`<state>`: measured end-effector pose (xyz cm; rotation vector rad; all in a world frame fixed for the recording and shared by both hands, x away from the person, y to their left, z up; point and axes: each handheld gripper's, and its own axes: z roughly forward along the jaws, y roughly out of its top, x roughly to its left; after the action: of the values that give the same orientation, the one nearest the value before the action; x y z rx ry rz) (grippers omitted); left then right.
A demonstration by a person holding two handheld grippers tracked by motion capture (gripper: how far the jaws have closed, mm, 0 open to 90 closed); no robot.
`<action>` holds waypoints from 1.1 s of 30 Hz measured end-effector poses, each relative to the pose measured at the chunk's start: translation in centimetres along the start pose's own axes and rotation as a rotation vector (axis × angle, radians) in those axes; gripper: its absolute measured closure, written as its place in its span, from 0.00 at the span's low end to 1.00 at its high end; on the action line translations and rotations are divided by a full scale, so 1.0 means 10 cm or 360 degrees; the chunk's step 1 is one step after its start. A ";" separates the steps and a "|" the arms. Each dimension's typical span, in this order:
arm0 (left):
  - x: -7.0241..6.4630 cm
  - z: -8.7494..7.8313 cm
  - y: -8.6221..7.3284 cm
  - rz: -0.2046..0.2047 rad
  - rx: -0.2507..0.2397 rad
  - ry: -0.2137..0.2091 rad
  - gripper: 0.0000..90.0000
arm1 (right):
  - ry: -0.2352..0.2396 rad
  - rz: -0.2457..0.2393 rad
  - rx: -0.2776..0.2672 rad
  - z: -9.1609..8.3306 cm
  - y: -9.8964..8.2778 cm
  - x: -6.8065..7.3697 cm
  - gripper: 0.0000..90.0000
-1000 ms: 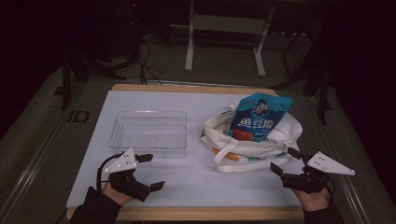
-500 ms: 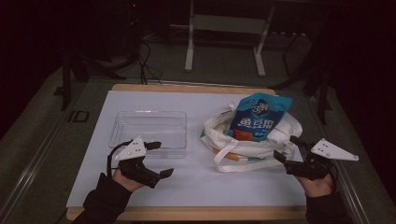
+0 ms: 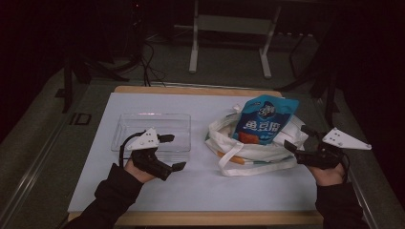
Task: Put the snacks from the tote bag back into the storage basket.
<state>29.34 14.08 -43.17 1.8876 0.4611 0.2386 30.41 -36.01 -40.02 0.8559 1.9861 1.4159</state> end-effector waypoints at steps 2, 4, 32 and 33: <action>0.02 0.04 0.01 0.0011 0.0001 -0.0017 0.00 | 0.0019 -0.0003 0.0006 0.03 0.00 -0.04 0.15; 0.04 0.09 0.03 0.0027 -0.0005 -0.0008 0.00 | 0.0030 0.0005 0.0020 0.06 0.00 -0.07 0.15; 0.21 1.06 0.52 0.0107 0.0003 -0.0160 0.01 | 0.0122 0.0083 0.0116 0.37 -0.06 -0.45 0.26; 0.21 1.10 0.53 0.0119 0.0014 -0.0156 0.01 | 0.0113 0.0086 0.0115 0.38 -0.07 -0.46 0.26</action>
<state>36.42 4.01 -42.29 1.9177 0.3264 0.1925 36.04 -37.36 -41.49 0.9093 2.0931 1.4302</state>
